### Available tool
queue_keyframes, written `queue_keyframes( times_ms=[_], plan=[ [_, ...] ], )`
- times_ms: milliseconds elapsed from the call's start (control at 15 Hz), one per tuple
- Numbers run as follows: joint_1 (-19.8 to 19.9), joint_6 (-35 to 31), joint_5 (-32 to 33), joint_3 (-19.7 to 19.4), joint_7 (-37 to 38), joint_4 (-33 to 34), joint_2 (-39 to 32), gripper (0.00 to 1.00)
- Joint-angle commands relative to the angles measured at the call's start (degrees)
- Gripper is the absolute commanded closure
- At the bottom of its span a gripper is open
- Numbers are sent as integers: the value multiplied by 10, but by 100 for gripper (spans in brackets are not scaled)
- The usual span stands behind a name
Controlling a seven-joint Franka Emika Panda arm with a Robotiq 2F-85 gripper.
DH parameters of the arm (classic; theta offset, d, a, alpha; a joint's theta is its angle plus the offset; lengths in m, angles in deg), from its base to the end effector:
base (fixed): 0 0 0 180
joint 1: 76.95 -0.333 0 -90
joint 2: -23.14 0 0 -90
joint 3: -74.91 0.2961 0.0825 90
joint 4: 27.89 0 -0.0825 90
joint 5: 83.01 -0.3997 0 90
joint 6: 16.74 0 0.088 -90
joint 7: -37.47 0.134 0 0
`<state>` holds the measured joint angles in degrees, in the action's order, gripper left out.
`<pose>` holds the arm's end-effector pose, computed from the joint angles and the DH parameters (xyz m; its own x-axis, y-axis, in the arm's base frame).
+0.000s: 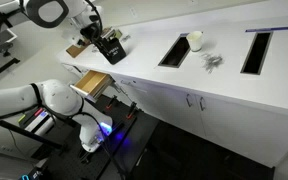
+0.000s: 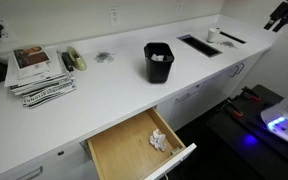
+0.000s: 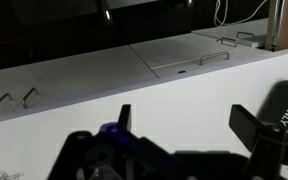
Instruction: Place the cup to the left of the shoot
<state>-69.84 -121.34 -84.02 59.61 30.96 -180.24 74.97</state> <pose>0.3052 -0.1163 0.4536 0.9780 -0.1942 0.0766 -0.1737 -0.9606 -0.2170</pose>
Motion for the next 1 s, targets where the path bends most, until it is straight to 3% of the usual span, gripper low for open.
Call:
queue_keyframes(
  times_ms=[0, 667, 933],
  plan=[
    [10, 1, -7, 7, -7, 1, -3, 0],
    [10, 1, -7, 7, -7, 1, -3, 0],
    [16, -58, 7, 22, 5, -5, -28, 0]
  ],
)
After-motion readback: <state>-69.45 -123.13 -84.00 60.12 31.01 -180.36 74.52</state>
